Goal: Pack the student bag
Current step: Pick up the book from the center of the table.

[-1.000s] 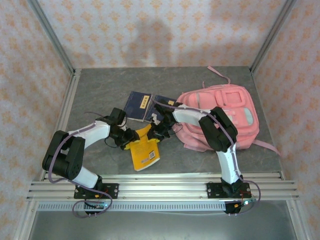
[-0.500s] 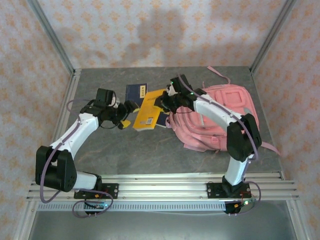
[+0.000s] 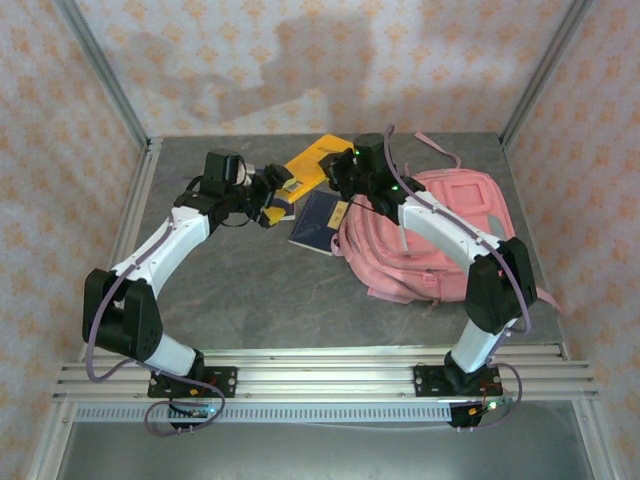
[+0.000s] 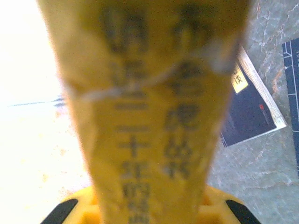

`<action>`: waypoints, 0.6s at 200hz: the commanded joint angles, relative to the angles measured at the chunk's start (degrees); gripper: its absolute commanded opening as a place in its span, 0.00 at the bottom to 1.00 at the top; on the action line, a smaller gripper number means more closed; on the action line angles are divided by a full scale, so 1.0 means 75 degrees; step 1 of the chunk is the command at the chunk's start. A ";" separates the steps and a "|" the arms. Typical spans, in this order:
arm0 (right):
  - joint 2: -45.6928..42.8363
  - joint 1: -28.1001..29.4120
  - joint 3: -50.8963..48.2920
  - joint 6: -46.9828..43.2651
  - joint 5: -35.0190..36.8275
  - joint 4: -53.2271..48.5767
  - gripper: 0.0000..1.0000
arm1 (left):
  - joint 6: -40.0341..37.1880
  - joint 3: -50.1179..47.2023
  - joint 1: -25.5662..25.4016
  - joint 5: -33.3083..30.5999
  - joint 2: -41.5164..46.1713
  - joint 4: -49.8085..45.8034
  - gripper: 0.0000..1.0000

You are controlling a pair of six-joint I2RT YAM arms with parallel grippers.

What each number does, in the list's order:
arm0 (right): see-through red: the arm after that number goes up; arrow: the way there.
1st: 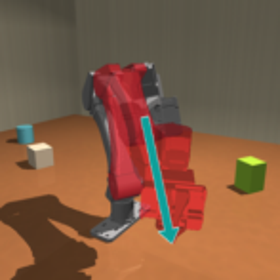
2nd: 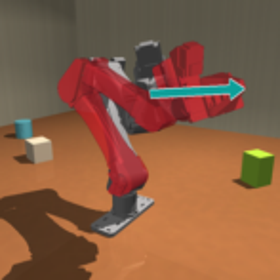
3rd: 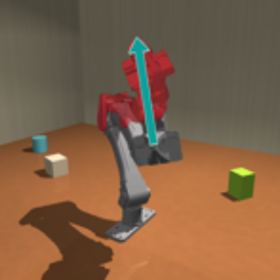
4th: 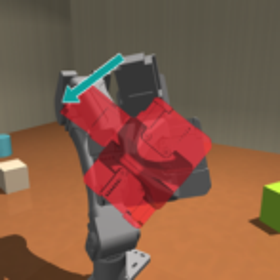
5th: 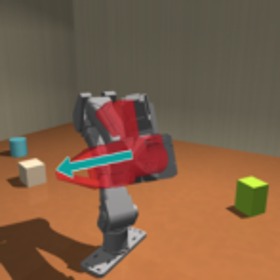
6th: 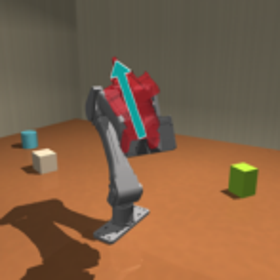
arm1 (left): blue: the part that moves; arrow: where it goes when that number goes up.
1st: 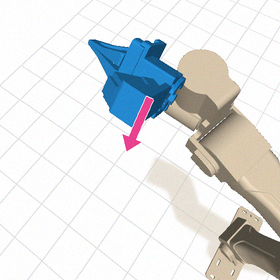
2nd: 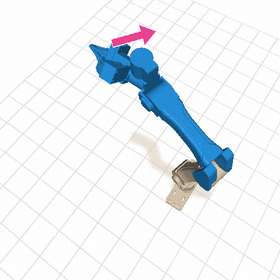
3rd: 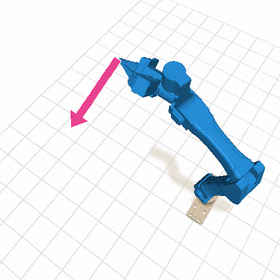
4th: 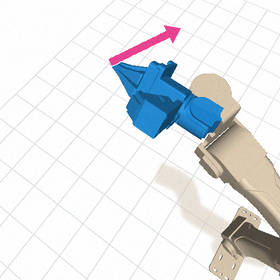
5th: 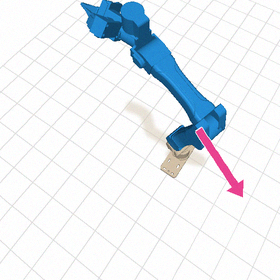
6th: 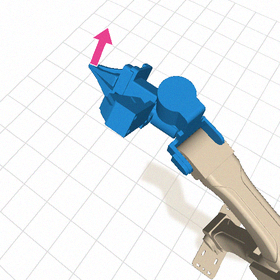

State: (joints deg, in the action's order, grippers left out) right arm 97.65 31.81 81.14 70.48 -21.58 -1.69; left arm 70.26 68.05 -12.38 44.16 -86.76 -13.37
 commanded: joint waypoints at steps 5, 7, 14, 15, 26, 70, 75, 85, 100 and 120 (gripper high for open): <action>-0.0450 -0.0023 -0.0104 0.0649 0.0487 0.1324 0.00 | 0.0358 0.0294 -0.0090 -0.0009 -0.0257 0.0462 0.87; -0.0461 -0.0023 -0.0116 0.0658 0.0487 0.1335 0.00 | 0.0364 0.0320 -0.0091 -0.0030 -0.0280 0.0474 0.86; -0.0496 -0.0023 -0.0157 0.0696 0.0487 0.1391 0.00 | 0.0382 0.0375 -0.0089 -0.0117 -0.0334 0.0506 0.86; -0.0500 -0.0023 -0.0168 0.0695 0.0493 0.1400 0.00 | 0.0388 0.0391 -0.0086 -0.0131 -0.0348 0.0517 0.85; -0.0569 -0.0023 -0.0330 0.0783 0.0487 0.1599 0.00 | 0.0468 0.0508 -0.0066 -0.0297 -0.0461 0.0603 0.84; -0.1270 0.0024 -0.1530 0.1038 0.1207 0.2316 0.00 | 0.1033 0.1099 -0.0035 -0.0747 -0.0915 0.1680 0.57; -0.1325 0.0024 -0.1596 0.1037 0.1232 0.2275 0.00 | 0.1127 0.1159 -0.0045 -0.0716 -0.0993 0.1853 0.53; -0.1433 0.0030 -0.1735 0.1047 0.1288 0.2187 0.00 | 0.1284 0.1240 -0.0063 -0.0688 -0.1084 0.2233 0.45; -0.1543 0.0023 -0.1882 0.1106 0.1386 0.2126 0.00 | 0.1381 0.1297 -0.0095 -0.0719 -0.1157 0.2536 0.39; -0.1559 0.0024 -0.1919 0.1135 0.1372 0.2048 0.00 | 0.1425 0.1410 -0.0217 -0.0654 -0.1237 0.2821 0.38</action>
State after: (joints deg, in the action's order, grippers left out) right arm 88.86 31.46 67.31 78.54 -11.66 9.89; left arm 79.13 75.42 -13.15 40.29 -95.59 -0.69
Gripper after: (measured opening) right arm 0.154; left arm 0.388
